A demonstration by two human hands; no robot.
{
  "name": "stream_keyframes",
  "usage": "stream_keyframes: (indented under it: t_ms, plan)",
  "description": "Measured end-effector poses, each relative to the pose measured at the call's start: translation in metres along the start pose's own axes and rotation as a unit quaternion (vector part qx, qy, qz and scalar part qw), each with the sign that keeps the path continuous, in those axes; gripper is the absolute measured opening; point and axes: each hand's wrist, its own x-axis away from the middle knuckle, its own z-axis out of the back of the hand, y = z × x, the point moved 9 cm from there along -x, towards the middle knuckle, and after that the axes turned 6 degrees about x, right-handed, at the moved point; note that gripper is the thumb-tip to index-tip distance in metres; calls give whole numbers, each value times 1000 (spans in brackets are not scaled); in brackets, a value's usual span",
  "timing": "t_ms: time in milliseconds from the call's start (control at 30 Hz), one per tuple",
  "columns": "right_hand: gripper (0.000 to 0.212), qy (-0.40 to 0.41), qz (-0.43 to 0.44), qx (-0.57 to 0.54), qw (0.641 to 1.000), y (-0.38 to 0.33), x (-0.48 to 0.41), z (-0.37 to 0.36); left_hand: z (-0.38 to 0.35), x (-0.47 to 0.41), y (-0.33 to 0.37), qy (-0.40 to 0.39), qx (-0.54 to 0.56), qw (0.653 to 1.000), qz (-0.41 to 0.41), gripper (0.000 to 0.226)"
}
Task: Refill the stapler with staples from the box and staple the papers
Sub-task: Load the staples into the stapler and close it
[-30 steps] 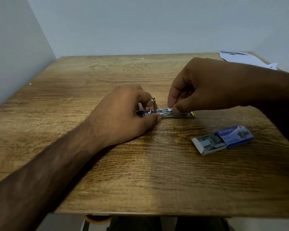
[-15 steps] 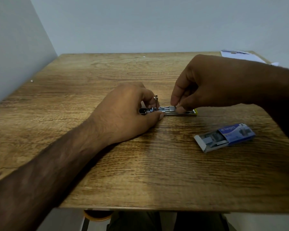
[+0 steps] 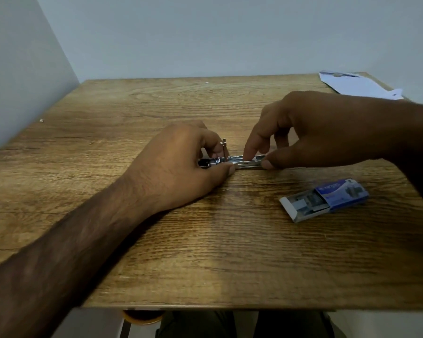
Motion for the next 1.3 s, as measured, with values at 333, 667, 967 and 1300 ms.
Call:
stream_keyframes:
  t_ms: [333, 667, 967, 1300]
  plan:
    - [28, -26, -23, -16, 999, 10, 17, 5, 1, 1, -1, 17, -3, 1000, 4, 19]
    - [19, 8, -61, -29, 998, 26, 19, 9, 4, 2, -2, 29, 44, 999, -5, 20]
    - [7, 67, -51, 1, 996, 25, 10, 8, 4, -6, -2, 76, 174, 982, -1, 12]
    - [6, 93, -46, -4, 995, 25, 9, 10, -10, -14, 10, 51, 127, 990, -29, 16]
